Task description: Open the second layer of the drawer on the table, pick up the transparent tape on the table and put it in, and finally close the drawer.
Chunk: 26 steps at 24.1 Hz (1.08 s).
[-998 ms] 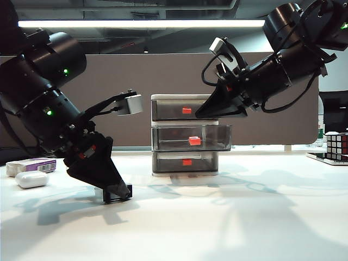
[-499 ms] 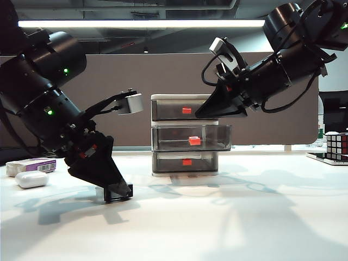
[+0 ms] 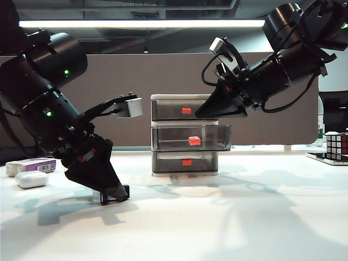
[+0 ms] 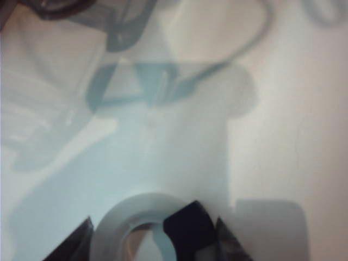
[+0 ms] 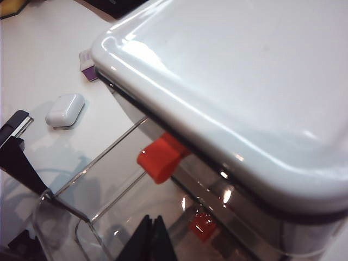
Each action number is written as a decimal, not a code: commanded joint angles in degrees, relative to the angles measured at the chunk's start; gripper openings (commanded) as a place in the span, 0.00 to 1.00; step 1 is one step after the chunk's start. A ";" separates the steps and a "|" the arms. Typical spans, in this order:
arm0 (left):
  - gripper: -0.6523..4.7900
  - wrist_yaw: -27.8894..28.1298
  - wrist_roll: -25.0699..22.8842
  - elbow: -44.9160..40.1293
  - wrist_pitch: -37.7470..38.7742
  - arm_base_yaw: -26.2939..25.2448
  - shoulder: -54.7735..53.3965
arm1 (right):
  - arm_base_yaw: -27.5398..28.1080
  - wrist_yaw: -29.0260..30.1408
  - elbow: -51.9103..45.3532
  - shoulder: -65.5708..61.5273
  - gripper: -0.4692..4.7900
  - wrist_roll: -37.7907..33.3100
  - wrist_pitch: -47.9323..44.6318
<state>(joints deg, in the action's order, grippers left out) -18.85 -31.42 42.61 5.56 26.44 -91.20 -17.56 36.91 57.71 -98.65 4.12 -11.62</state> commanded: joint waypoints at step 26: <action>0.65 2.64 -1.05 -0.24 2.58 -0.17 9.46 | 0.00 0.20 0.31 0.24 0.08 0.22 -0.42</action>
<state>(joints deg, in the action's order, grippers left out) -15.42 -32.32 42.35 8.03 26.33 -81.91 -17.54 36.88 57.71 -98.65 4.12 -11.60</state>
